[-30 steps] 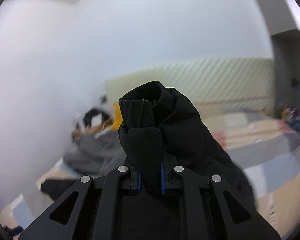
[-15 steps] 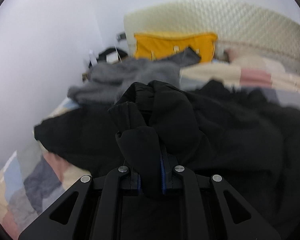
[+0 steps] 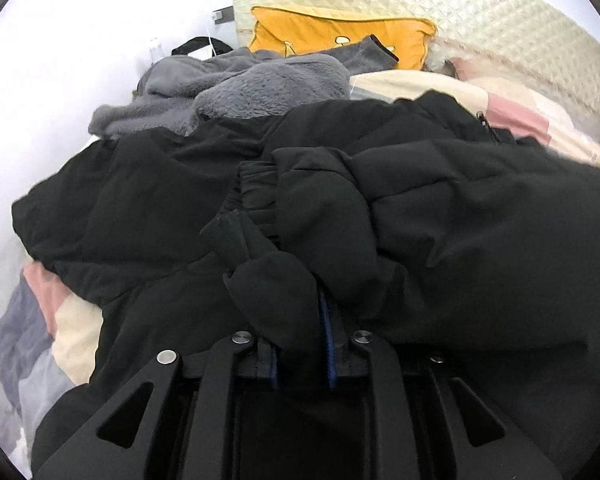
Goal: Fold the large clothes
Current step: 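Fold the sleeve across the jacket body and open the right tool, then withdraw the right tool while the left tool moves to the other sleeve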
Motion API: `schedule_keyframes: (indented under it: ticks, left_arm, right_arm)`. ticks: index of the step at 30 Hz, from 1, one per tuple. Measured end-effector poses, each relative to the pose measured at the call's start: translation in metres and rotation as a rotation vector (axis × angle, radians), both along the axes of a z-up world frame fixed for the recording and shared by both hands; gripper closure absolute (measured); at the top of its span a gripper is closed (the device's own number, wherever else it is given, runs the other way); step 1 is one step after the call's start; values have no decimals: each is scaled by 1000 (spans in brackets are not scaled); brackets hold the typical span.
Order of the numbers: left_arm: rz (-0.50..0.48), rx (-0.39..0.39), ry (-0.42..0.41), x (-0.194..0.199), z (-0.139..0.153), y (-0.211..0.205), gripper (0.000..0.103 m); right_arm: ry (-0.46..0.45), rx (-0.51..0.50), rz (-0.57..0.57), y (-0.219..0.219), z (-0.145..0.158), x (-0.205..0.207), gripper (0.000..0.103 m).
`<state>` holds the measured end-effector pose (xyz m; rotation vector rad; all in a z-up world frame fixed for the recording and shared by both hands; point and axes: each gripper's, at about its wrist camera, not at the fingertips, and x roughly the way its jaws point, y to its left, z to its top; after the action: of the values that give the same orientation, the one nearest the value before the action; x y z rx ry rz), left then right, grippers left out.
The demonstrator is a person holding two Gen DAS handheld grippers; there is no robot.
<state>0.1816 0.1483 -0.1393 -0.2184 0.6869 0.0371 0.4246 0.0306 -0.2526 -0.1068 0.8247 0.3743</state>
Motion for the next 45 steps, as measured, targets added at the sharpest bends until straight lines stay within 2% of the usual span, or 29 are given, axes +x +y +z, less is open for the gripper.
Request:
schedule_keyframes:
  ticks: [2, 4, 5, 9, 18, 25, 29, 36, 40, 45]
  left_arm:
    - [4, -1, -6, -1, 1, 0, 0]
    - [9, 3, -12, -3, 3, 1, 0]
    - [11, 5, -15, -4, 4, 1, 0]
    - [28, 27, -33, -9, 11, 2, 0]
    - [39, 70, -92, -27, 45, -11, 0]
    - [14, 79, -138, -46, 68, -32, 0]
    - [-10, 78, -136, -52, 71, -44, 0]
    - [-31, 81, -137, -65, 74, -62, 0]
    - [-54, 71, -129, -76, 75, -72, 0]
    - [-72, 84, -126, -87, 78, -83, 0]
  right_arm:
    - [-30, -45, 31, 7, 4, -12, 73]
    - [-43, -56, 69, 12, 8, -23, 41]
    - [-54, -54, 84, 14, 12, -30, 38]
    - [-72, -20, 77, 8, 27, -44, 38]
    - [-136, 55, -5, -43, 82, -85, 38]
    - [-204, 114, -69, -89, 129, -135, 38]
    - [-245, 128, -115, -118, 151, -169, 38]
    - [-274, 130, -193, -174, 167, -222, 38]
    - [-265, 182, -214, -207, 169, -257, 38]
    - [-322, 145, -211, -231, 163, -298, 38]
